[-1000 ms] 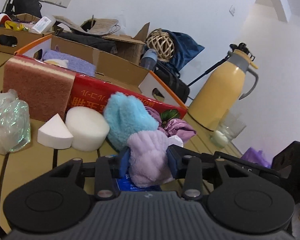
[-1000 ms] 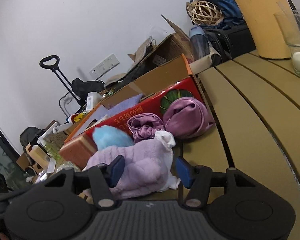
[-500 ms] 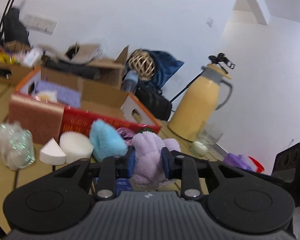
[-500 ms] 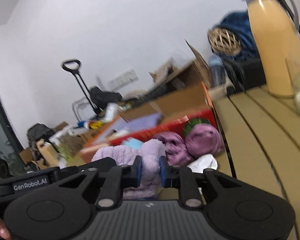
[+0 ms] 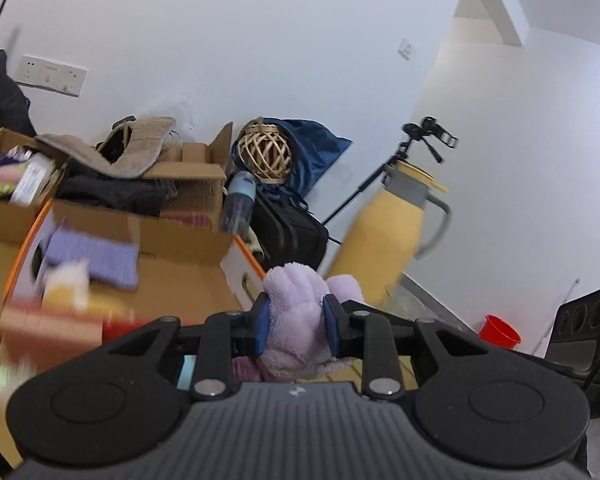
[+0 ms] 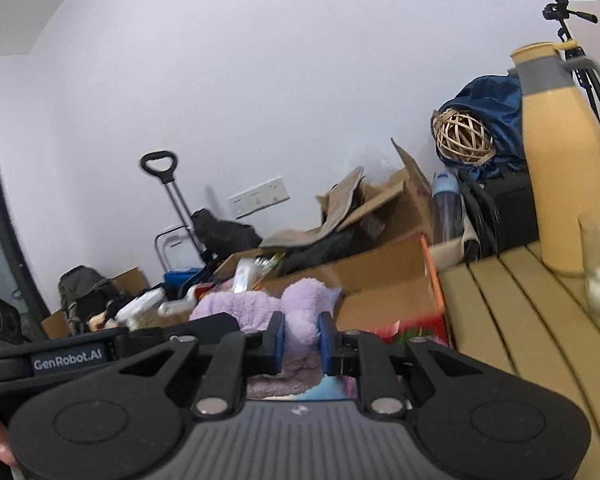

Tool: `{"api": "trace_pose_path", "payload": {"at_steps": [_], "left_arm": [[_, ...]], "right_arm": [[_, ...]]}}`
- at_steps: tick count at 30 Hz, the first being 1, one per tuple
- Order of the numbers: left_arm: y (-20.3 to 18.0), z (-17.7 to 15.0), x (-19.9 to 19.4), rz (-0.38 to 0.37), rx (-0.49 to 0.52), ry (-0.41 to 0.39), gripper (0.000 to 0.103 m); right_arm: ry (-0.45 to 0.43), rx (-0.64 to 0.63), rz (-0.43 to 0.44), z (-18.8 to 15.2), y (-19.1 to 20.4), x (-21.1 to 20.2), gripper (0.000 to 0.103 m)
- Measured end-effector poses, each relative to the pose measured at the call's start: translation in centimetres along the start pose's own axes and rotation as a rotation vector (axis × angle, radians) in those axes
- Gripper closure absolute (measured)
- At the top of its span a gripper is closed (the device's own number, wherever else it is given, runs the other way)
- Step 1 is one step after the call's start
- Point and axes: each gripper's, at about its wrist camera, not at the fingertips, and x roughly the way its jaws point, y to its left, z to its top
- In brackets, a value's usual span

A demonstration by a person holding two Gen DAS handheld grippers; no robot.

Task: Organize soft objects
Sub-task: 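Carry the lavender towel into the cardboard box and open both tools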

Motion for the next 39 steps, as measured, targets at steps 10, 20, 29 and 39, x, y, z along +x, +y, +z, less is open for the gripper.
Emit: {"api": "trace_pose_path", "payload": {"at_steps": [10, 20, 29, 39], "left_arm": [[8.4, 8.6, 18.9, 0.06, -0.121, 0.229, 0.071], [14.1, 6.9, 26.3, 0.217, -0.111, 0.31, 0.051], [10.2, 10.9, 18.0, 0.25, 0.059, 0.217, 0.028], [4.5, 14.0, 4.7, 0.322, 0.148, 0.1, 0.02]], "right_arm": [[0.163, 0.049, -0.138, 9.6, -6.7, 19.6, 0.086], [0.358, -0.043, -0.356, 6.7, -10.4, 31.6, 0.082], [0.403, -0.1, -0.304, 9.0, -8.0, 28.7, 0.058], [0.303, -0.122, -0.264, 15.1, -2.9, 16.4, 0.046]]}}
